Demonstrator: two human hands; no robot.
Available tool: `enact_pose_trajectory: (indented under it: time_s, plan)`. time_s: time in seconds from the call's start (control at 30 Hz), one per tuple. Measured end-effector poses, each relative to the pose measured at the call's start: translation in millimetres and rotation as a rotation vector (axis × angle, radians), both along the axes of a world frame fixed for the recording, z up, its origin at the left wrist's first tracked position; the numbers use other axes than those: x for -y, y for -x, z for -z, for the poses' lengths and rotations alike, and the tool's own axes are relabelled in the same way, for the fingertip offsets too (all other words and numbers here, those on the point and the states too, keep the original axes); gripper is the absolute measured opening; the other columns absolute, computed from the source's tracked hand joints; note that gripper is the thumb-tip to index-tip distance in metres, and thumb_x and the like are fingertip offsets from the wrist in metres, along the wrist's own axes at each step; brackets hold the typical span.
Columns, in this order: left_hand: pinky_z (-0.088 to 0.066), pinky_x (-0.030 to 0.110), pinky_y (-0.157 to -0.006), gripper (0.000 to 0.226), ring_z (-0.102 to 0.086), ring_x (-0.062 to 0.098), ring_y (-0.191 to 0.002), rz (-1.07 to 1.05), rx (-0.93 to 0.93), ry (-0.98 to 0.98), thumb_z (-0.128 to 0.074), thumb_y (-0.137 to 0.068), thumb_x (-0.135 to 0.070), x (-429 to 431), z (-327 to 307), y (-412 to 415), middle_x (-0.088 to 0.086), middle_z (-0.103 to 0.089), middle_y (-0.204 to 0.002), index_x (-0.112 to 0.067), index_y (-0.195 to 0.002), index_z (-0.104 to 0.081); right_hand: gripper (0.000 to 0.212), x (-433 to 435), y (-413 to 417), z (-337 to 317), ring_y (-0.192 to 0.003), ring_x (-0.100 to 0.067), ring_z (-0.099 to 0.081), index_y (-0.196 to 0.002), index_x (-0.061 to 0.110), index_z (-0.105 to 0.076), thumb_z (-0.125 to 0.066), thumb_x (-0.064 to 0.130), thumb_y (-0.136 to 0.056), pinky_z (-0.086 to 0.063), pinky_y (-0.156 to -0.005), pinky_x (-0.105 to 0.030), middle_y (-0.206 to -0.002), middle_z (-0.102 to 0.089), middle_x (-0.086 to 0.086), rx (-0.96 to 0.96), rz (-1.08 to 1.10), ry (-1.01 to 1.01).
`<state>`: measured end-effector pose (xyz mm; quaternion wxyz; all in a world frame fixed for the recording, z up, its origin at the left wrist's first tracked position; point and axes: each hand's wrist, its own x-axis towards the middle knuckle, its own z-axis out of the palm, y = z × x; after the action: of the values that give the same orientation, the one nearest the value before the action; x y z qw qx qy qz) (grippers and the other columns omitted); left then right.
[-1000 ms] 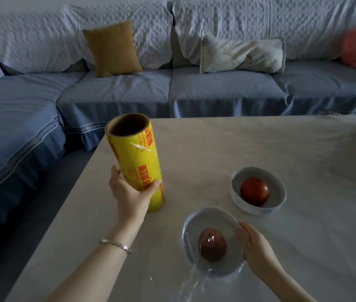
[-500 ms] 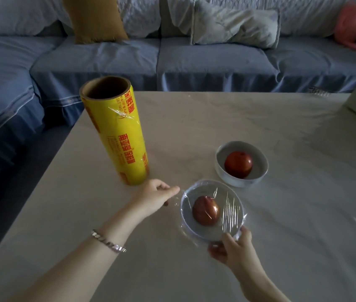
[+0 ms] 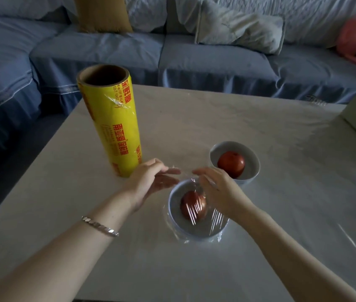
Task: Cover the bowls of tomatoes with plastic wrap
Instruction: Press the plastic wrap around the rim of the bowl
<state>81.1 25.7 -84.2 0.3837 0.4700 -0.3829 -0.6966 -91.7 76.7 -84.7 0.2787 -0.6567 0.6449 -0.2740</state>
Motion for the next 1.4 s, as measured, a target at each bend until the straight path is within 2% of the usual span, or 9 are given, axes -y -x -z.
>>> enact_pose_trajectory:
  time_s: [0.17,0.33,0.53,0.67,0.8,0.93,1.03,1.17,1.4]
  plan:
    - [-0.051,0.019,-0.048,0.022,-0.059,0.011,-0.045,-0.02,-0.026,-0.047,-0.034,-0.091,-0.004,-2.6,1.4,2.9,0.002,-0.074,-0.077,-0.009,-0.075,-0.049,0.037,54.1,-10.9,0.8,-0.091,-0.017,-0.056,-0.094,0.008,-0.064,-0.03,0.022,-0.1,-0.039,-0.087,-0.027,-0.078,-0.064,0.001,0.179,-0.147,-0.246]
    - [-0.033,0.016,-0.036,0.025,-0.05,0.008,-0.039,-0.1,0.054,-0.005,-0.034,-0.093,-0.006,-6.0,5.0,6.7,0.001,-0.074,-0.081,-0.018,-0.071,-0.035,0.051,65.7,-8.6,3.7,-0.06,-0.012,-0.046,-0.053,0.02,-0.05,-0.033,0.038,-0.098,-0.037,-0.066,-0.022,-0.059,-0.049,0.004,-0.051,-0.191,-0.365]
    - [-0.022,0.01,-0.031,0.031,-0.033,0.002,-0.028,-0.193,0.2,0.165,-0.038,-0.095,-0.002,-7.1,14.8,17.0,0.013,-0.067,-0.079,-0.017,-0.07,-0.029,0.046,63.3,9.0,-1.8,-0.052,-0.008,-0.035,-0.055,0.018,-0.036,-0.041,0.038,-0.096,-0.031,-0.049,-0.016,-0.056,-0.035,0.004,-0.13,-0.207,-0.36]
    - [-0.024,0.01,-0.032,0.031,-0.032,0.002,-0.028,-0.19,0.227,0.199,-0.045,-0.094,-0.001,-5.4,18.6,13.5,0.001,-0.058,-0.05,-0.015,-0.069,-0.033,0.033,60.6,18.8,2.5,-0.059,-0.007,-0.044,-0.064,0.018,-0.048,-0.055,0.04,-0.088,-0.038,-0.061,-0.023,-0.062,-0.047,0.007,-0.234,-0.289,-0.313]
    - [-0.032,0.009,-0.039,0.034,-0.037,-0.003,-0.034,-0.067,0.312,0.278,-0.069,-0.079,0.002,-9.3,24.3,0.4,-0.009,-0.048,-0.046,-0.011,-0.065,-0.04,0.009,55.2,32.0,-3.9,-0.078,-0.01,-0.055,-0.075,0.018,-0.061,-0.059,0.016,-0.084,-0.046,-0.077,-0.026,-0.08,-0.06,0.005,-0.234,-0.331,-0.28]
    - [-0.035,0.019,-0.044,0.021,-0.039,0.004,-0.042,0.057,0.393,0.22,-0.07,-0.08,-0.005,-15.4,36.8,-8.8,-0.007,-0.049,-0.048,-0.006,-0.066,-0.054,0.024,50.2,35.0,-0.5,-0.096,-0.021,-0.059,-0.1,0.008,-0.06,-0.051,0.028,-0.09,-0.046,-0.09,-0.035,-0.104,-0.063,-0.007,-0.283,-0.25,-0.337]
    - [-0.048,0.025,-0.054,0.019,-0.058,0.02,-0.063,0.018,0.372,0.134,-0.054,-0.093,-0.011,-20.1,48.7,1.3,0.004,-0.061,-0.066,-0.012,-0.074,-0.052,0.021,42.0,35.2,12.6,-0.082,-0.02,-0.054,-0.077,0.021,-0.046,-0.045,0.033,-0.094,-0.043,-0.078,-0.031,-0.085,-0.056,-0.002,-0.243,-0.165,-0.393]
    - [-0.029,0.026,-0.066,0.019,-0.049,0.021,-0.077,-0.092,0.63,0.402,-0.045,-0.096,-0.013,-24.4,57.0,20.3,-0.005,-0.047,-0.069,-0.011,-0.078,-0.043,0.032,21.8,28.1,31.6,-0.059,-0.006,-0.039,-0.065,0.022,-0.033,-0.045,0.025,-0.095,-0.034,-0.054,-0.016,-0.064,-0.042,0.007,0.035,0.046,-0.189]
    - [-0.028,0.024,-0.066,0.022,-0.048,0.021,-0.075,-0.105,0.676,0.5,-0.043,-0.097,-0.011,-7.8,52.3,24.4,-0.009,-0.043,-0.067,-0.016,-0.076,-0.038,0.028,-2.2,11.8,38.9,-0.063,-0.016,-0.043,-0.07,0.016,-0.033,-0.04,0.027,-0.096,-0.034,-0.061,-0.033,-0.066,-0.048,0.002,0.119,0.225,-0.168]
